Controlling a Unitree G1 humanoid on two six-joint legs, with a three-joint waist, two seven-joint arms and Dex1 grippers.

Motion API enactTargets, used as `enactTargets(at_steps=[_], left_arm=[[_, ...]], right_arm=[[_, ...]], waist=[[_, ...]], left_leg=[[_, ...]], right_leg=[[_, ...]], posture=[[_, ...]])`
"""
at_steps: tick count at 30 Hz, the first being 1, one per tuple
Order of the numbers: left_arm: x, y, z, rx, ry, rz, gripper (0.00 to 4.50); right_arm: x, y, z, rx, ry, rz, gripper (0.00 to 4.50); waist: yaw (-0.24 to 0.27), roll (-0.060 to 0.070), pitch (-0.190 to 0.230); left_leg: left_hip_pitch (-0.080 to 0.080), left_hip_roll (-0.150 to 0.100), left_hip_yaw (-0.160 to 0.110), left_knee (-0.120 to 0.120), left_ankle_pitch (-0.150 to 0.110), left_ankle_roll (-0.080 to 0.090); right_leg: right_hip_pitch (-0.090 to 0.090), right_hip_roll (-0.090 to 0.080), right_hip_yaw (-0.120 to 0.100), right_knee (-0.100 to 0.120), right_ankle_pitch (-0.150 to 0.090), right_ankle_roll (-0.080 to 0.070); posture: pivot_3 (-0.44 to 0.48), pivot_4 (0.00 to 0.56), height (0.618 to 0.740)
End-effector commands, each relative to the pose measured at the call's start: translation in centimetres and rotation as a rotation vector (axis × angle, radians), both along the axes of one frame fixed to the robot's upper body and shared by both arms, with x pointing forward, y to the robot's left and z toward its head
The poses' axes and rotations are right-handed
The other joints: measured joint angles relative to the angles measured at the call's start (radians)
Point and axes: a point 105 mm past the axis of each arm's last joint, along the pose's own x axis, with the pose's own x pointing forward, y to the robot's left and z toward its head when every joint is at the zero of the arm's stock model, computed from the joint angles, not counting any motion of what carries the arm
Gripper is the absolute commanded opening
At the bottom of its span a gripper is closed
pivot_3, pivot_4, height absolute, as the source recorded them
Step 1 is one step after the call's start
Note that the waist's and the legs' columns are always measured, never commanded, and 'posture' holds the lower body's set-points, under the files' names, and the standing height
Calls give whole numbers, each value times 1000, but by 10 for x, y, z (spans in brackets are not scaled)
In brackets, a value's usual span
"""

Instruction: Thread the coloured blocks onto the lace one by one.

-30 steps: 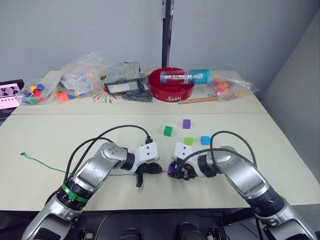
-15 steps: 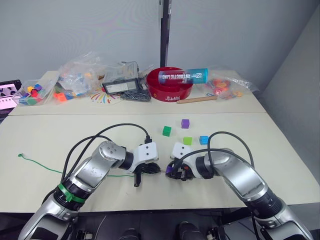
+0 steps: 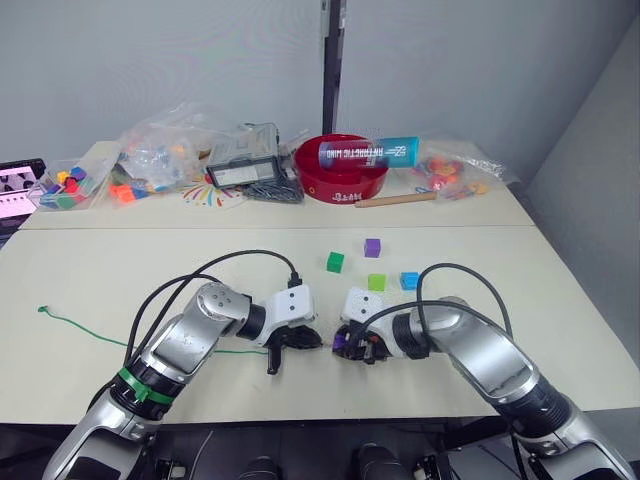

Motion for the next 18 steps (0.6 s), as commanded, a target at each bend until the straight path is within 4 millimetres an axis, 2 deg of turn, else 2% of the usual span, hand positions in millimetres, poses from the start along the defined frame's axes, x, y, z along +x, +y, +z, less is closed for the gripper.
enactTargets(at_steps=[1, 9, 18], left_arm=[[-23, -21, 7, -60, 5, -180, 0], [-25, -19, 19, -49, -16, -159, 0], [-34, -28, 11, -57, 29, -96, 0]], right_arm=[[-3, 8, -3, -4, -6, 66, 1274], [5, 11, -4, -4, -13, 64, 1274], [8, 17, -1, 23, -11, 39, 1274]], waist=[[0, 0, 0], [-8, 0, 0], [-21, 0, 0]], left_leg=[[0, 0, 0, 0, 0, 0], [0, 1, 0, 0, 0, 0], [1, 1, -1, 0, 0, 1]], right_leg=[[0, 0, 0, 0, 0, 0], [0, 1, 0, 0, 0, 0], [0, 1, 0, 1, 0, 0]], posture=[[0, 150, 731], [0, 150, 731], [0, 150, 731]])
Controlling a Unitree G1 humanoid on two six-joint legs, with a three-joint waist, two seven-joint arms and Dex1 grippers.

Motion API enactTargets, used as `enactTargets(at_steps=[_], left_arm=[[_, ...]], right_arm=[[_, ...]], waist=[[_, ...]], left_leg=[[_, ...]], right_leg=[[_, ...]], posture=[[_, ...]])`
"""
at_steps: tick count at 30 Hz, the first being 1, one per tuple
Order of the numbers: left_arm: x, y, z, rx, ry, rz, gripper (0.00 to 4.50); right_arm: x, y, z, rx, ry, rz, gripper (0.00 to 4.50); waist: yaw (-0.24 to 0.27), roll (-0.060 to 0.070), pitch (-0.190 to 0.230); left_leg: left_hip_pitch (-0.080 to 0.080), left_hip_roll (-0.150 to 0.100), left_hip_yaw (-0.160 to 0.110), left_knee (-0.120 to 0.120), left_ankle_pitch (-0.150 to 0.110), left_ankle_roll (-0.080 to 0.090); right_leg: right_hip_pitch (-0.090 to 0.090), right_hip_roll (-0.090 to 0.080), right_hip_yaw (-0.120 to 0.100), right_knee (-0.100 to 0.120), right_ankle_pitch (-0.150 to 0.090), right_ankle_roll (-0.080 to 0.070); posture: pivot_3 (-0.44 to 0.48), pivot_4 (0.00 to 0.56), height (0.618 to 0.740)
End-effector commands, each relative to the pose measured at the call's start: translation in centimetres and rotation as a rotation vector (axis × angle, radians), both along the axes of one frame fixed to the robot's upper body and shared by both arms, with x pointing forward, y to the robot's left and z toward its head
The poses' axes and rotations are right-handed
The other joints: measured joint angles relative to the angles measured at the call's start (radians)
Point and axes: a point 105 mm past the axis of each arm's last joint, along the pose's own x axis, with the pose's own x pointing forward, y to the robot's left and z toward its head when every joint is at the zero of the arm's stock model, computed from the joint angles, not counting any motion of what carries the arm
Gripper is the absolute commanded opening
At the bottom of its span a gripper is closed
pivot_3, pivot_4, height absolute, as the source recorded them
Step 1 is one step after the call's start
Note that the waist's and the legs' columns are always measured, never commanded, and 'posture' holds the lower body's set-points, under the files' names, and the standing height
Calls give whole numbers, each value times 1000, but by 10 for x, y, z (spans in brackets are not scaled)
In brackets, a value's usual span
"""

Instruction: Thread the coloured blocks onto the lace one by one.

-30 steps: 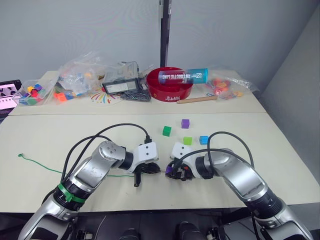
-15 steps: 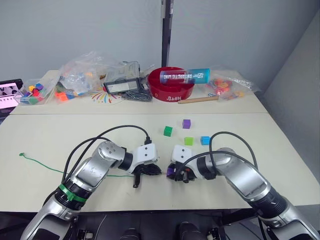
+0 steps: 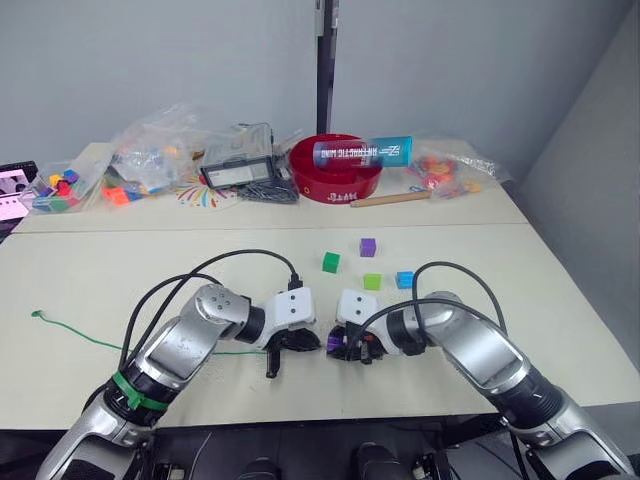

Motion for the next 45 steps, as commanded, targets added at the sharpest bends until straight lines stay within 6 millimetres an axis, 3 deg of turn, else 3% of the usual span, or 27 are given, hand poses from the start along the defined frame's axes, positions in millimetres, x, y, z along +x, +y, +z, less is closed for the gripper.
enactTargets(at_steps=[1, 3, 13, 26, 33, 39, 40, 45], left_arm=[[-28, -27, 10, -81, 18, -160, 0], [-28, -26, 11, -82, 13, -164, 0], [-16, -3, 13, -27, -53, -170, 3262], [5, 32, 23, -32, -89, -68, 3262], [3, 46, 11, -25, -65, -43, 3262], [3, 44, -3, -51, -27, -30, 3262], [3, 44, -9, -46, -24, -21, 2726], [9, 43, -19, -43, -36, 2, 1176]], right_arm=[[4, 7, -1, 6, -16, -25, 1274], [4, 6, -1, 3, -15, -24, 1274], [4, -1, -1, -21, -20, -13, 1274], [1, -7, -3, -36, -15, -14, 1274], [0, -9, -4, -40, -10, -22, 1274], [-1, -10, -3, -43, -7, -24, 1274], [-2, -10, -3, -45, -7, -24, 1274], [-3, -12, -1, -47, -7, -30, 1274]], waist=[[-1, 0, 0], [-1, 0, 0], [1, 0, 0], [4, 0, 0], [13, 0, 0], [20, 0, 0], [20, 0, 0], [23, 0, 0]], left_leg=[[0, 0, 0, 0, 0, 0], [0, 0, 0, 0, 0, 0], [0, 0, 0, 0, 0, 0], [0, -1, 0, 0, 0, 0], [-1, -1, 0, 0, 0, 0], [-1, -1, 0, 0, 0, 0], [-1, -1, 0, 0, 0, 0], [-1, -1, 0, 0, 0, 0]], right_leg=[[0, 0, 0, 0, 0, 0], [0, 0, 0, 0, 0, 0], [0, -1, 0, 0, 0, 0], [0, -1, 0, 0, 0, 0], [0, -1, 0, -1, 0, 0], [0, -1, 0, -1, 0, 0], [0, -1, 0, -1, 0, 0], [0, -1, 0, -1, 0, 0]], posture=[[0, 150, 731], [0, 150, 731], [0, 150, 731], [0, 150, 731], [0, 150, 731], [0, 150, 731], [0, 150, 731], [0, 150, 731]])
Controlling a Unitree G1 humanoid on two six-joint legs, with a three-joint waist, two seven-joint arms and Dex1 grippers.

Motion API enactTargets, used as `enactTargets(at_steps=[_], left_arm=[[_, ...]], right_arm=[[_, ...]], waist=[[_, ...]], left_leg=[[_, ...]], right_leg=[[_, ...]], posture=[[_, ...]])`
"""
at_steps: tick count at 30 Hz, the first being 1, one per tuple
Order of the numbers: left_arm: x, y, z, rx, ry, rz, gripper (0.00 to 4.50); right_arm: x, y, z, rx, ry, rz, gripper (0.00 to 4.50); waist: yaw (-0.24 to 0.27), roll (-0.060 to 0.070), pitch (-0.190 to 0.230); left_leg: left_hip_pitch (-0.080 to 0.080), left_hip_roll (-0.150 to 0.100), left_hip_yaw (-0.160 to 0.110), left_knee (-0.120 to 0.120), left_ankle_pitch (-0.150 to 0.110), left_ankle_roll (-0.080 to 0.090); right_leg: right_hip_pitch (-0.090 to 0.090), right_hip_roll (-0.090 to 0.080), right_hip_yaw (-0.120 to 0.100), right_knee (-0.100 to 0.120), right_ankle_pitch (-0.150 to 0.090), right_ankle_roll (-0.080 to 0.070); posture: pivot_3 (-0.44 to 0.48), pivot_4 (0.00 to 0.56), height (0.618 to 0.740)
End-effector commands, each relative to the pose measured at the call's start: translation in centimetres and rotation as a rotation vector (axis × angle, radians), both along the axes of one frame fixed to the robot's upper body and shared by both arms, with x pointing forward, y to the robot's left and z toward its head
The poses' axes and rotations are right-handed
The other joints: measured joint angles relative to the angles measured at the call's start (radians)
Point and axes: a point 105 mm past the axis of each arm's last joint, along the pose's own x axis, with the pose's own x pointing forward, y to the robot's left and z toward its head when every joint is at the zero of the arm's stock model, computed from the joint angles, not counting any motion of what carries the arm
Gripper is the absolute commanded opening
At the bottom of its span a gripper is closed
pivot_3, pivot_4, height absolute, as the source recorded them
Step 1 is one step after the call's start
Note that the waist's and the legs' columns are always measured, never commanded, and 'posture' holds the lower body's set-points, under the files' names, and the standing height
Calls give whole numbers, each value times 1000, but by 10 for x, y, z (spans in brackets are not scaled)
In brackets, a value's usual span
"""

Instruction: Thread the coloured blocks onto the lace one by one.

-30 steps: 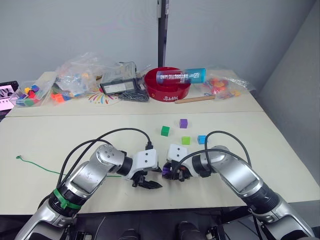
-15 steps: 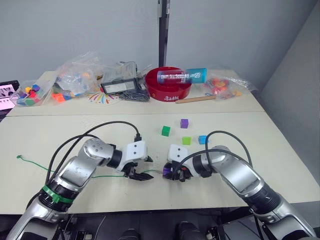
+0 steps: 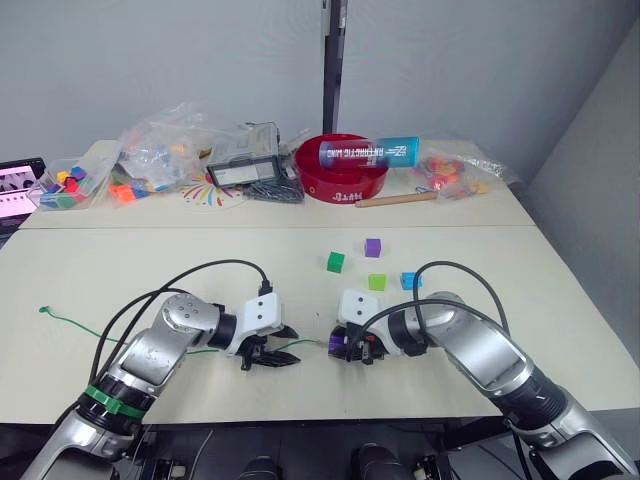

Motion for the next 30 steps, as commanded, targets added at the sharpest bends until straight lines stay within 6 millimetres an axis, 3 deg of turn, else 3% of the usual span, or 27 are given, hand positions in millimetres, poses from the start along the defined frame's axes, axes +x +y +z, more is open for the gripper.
enactTargets(at_steps=[1, 4, 21, 29, 30], left_arm=[[3, 0, -5, 16, -27, -7, 851], [5, -2, -6, 15, -39, -9, 60], [2, -46, 14, -52, -80, -90, 60], [2, -47, 13, -54, -53, -74, 60], [2, -47, 14, -61, -48, -64, 309]], right_arm=[[-3, -2, -2, -9, 10, -9, 1274], [-3, -2, -1, -8, 9, -13, 1274], [-2, -1, -1, -2, 8, -34, 1274], [-1, 1, 0, 5, 8, -40, 1274], [-1, 2, 0, 8, 8, -41, 1274]], waist=[[1, 0, 0], [1, 0, 0], [1, 0, 0], [0, 0, 0], [-1, 0, 0]], left_leg=[[0, 0, 0, 0, 0, 0], [0, 0, 0, 0, 0, 0], [0, -1, 0, 0, 0, 0], [0, -1, 0, 0, 0, 0], [0, -1, 0, 0, 0, 0]], right_leg=[[0, 0, 0, 0, 0, 0], [0, -1, 0, 0, 0, 0], [0, -1, 0, 0, 0, 0], [0, -1, 0, 0, 0, 0], [0, 0, 0, 0, 0, 0]], posture=[[0, 150, 731], [0, 150, 731], [0, 150, 731], [0, 150, 731], [0, 150, 731]])
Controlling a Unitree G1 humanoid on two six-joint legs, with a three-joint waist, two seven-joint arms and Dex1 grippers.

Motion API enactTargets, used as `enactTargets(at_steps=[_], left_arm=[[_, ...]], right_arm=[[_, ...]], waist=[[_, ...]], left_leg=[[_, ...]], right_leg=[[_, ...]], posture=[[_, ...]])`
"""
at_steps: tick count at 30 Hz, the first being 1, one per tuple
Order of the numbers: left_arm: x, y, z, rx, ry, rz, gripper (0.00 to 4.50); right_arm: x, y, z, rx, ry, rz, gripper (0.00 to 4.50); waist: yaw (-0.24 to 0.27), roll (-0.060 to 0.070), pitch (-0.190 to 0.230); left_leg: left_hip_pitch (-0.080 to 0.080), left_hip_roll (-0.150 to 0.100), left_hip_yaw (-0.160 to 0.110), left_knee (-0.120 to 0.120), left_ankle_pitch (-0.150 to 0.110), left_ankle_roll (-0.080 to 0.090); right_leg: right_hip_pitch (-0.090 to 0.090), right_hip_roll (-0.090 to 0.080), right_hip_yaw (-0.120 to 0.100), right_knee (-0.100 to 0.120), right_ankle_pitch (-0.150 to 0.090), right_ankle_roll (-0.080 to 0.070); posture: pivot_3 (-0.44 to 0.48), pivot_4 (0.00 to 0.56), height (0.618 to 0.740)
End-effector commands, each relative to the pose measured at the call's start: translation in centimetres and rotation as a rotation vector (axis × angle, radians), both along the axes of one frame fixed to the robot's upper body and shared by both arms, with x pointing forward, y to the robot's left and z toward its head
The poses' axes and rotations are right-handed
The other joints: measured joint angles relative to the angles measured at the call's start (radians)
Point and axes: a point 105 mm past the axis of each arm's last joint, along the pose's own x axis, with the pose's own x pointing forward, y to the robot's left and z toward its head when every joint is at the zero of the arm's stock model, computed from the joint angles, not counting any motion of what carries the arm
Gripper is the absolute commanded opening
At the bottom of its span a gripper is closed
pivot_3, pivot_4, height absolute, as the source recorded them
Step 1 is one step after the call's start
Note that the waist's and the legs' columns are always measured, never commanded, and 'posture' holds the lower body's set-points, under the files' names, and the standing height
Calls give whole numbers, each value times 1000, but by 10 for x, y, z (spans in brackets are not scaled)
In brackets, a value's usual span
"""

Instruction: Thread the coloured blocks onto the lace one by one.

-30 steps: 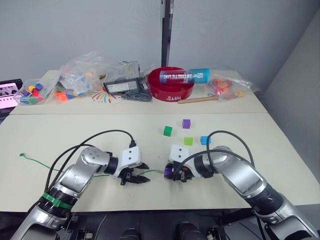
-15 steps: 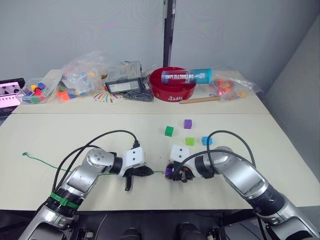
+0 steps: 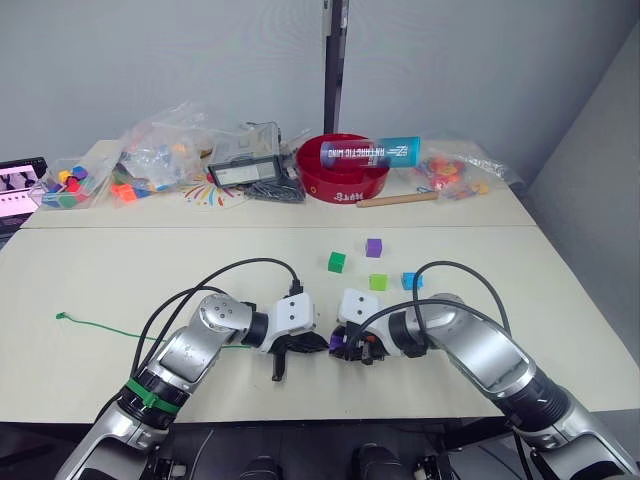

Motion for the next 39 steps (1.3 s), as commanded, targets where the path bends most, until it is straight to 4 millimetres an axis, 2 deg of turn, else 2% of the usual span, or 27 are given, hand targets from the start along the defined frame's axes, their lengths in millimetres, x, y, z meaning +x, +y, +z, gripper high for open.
enactTargets(at_steps=[1, 3, 4, 6, 9, 11, 17, 23, 31, 39], left_arm=[[0, -5, 10, -29, -15, -1, 618], [-2, -4, 12, -34, -4, -4, 1196], [-3, -4, 12, -35, 1, -10, 1532], [-4, -3, 13, -37, 5, -14, 2192], [0, 2, 26, -36, -48, -25, 3208], [1, 2, 30, -30, -72, -32, 3864], [-1, -9, 37, -18, -114, -75, 3864], [-4, -28, 22, 10, -102, -123, 3864], [-1, -37, 5, 51, -107, -147, 3864], [4, -43, 1, 53, -117, -153, 3864]], right_arm=[[0, 1, 0, 2, -1, -11, 1274], [1, 1, 1, 12, -5, -18, 1274], [1, 1, 2, 16, -7, -21, 2311], [1, 1, 2, 19, -8, -23, 2972], [-4, -5, 18, 78, -8, -18, 4016], [-6, -12, 24, 91, -15, -19, 4500], [-18, -31, 33, 139, -16, -12, 4500], [-19, -54, 19, 119, -7, -14, 4500], [-10, -51, 4, 99, -27, -33, 4500], [-9, -50, -3, 91, -22, -47, 4500]], waist=[[-1, 0, 0], [-1, 0, 0], [-1, 0, 0], [0, 0, 0], [1, 0, 0], [2, 0, 0], [5, 0, 0], [5, 0, 0], [3, 0, 0], [8, 0, 0]], left_leg=[[0, 0, 0, 0, 0, 0], [0, 0, 0, 0, 0, 0], [0, 0, 0, 0, 0, 0], [0, 0, 0, 0, 0, 0], [-1, 0, 0, 0, 0, 0], [-2, 0, 0, 0, 0, 0], [-3, 0, 0, 0, 0, 0], [-3, -1, 0, 0, 0, 0], [-2, 0, 0, 0, 0, 0], [-3, -1, 0, 1, 0, 0]], right_leg=[[0, 0, 0, 0, 0, 0], [0, 0, 0, 0, 0, 0], [0, 0, 0, 0, 0, 0], [-1, 0, 0, 0, 0, 0], [-1, 0, 0, 0, 0, 0], [-1, 0, 0, 0, 0, 0], [-1, 0, 0, -2, 0, 0], [0, 0, 0, -3, 0, 0], [0, 0, 0, -1, 0, 0], [0, -1, 0, -2, 0, 1]], posture=[[0, 150, 731], [0, 150, 731], [0, 150, 731], [0, 150, 731], [0, 150, 731], [0, 150, 731], [0, 150, 731], [0, 150, 731], [0, 150, 731], [0, 150, 731]])
